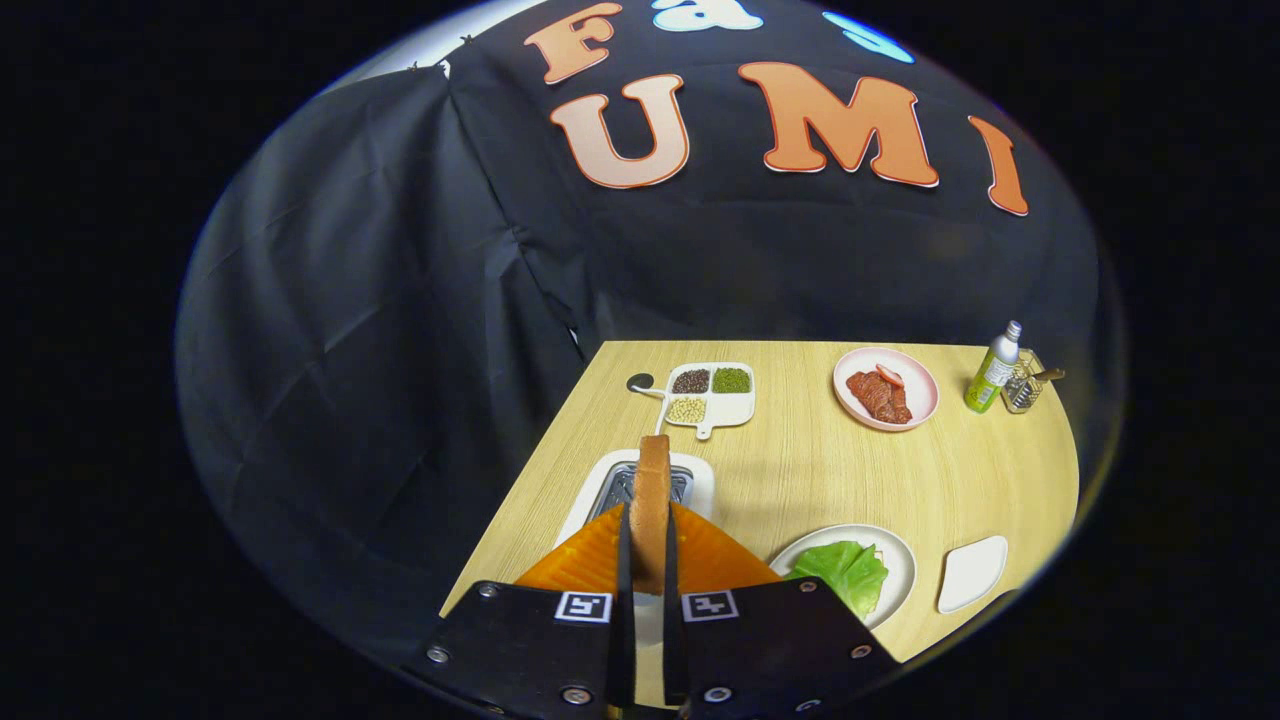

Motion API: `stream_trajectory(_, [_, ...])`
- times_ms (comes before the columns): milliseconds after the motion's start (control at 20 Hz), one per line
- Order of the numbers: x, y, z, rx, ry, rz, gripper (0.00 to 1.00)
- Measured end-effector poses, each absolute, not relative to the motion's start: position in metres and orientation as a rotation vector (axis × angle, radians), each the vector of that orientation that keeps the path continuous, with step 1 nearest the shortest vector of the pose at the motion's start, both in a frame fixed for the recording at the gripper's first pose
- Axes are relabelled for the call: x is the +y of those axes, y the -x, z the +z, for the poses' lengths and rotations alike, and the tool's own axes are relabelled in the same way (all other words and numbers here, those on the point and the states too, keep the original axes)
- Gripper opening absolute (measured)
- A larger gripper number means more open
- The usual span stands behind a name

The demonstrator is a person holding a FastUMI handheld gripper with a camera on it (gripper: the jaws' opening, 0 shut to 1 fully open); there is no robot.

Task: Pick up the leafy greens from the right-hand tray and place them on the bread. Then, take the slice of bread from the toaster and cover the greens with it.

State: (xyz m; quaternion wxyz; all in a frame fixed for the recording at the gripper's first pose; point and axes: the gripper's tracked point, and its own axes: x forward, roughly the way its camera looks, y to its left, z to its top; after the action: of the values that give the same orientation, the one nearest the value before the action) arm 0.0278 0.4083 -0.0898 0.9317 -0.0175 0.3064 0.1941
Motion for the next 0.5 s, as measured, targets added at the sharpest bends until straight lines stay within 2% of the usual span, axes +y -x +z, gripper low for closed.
stream_trajectory(500, [0.351,-0.032,-0.088,0.636,-0.015,0.366,0.11])
